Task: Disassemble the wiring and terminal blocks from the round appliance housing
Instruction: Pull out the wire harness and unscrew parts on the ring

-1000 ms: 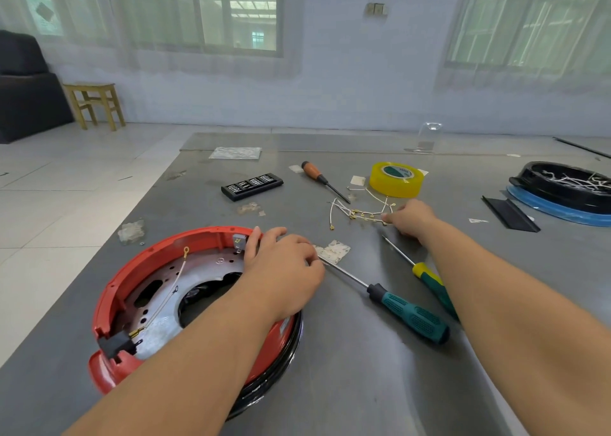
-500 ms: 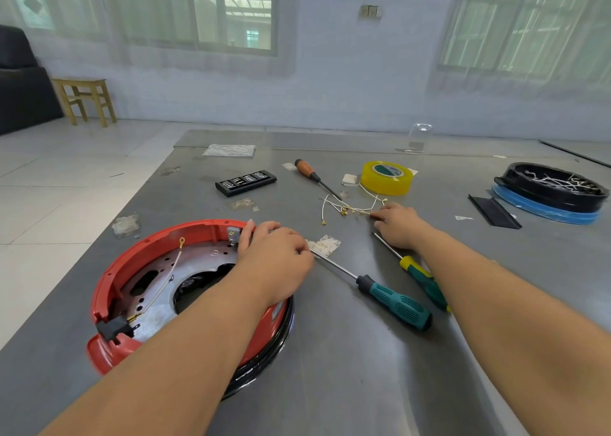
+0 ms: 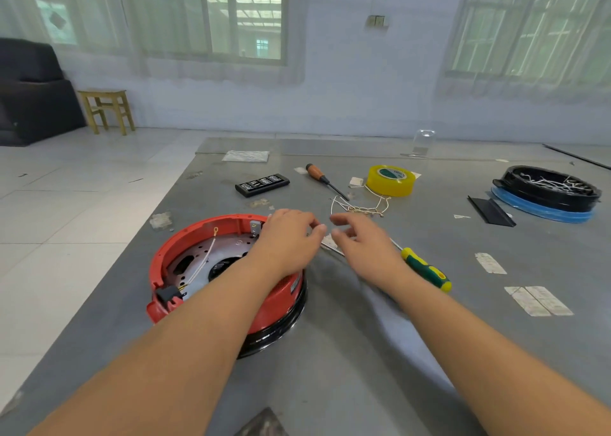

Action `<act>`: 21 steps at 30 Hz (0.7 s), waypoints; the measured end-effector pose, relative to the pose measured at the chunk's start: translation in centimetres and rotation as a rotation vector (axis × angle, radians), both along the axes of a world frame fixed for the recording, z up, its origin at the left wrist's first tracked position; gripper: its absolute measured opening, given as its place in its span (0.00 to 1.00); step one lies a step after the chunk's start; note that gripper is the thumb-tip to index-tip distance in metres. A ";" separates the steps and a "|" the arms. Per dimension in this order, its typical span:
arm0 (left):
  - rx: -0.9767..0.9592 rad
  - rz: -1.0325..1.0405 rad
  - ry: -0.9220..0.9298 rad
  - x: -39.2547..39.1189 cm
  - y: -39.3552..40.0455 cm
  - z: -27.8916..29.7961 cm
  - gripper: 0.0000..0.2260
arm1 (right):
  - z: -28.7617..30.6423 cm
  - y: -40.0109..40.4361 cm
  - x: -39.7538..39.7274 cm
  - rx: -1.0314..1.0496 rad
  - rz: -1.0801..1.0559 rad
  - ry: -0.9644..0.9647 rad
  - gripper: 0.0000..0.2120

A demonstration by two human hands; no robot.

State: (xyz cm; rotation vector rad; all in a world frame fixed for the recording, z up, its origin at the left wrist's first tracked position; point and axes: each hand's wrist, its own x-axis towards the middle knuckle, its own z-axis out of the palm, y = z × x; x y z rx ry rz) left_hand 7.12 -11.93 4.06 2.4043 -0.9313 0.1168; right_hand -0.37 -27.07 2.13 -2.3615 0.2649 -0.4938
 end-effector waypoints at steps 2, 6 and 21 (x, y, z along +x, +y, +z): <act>-0.127 -0.040 0.048 -0.1 1.2 1.5 0.11 | -0.8 2.2 -0.9 0.064 0.001 -0.017 0.16; -0.368 0.079 0.009 0.6 6.5 3.3 0.06 | -2.4 5.8 -2.6 0.158 0.037 0.026 0.25; -0.890 0.388 0.772 5.0 16.2 -4.3 0.10 | -3.7 7.9 0.1 0.227 -0.110 -0.003 0.20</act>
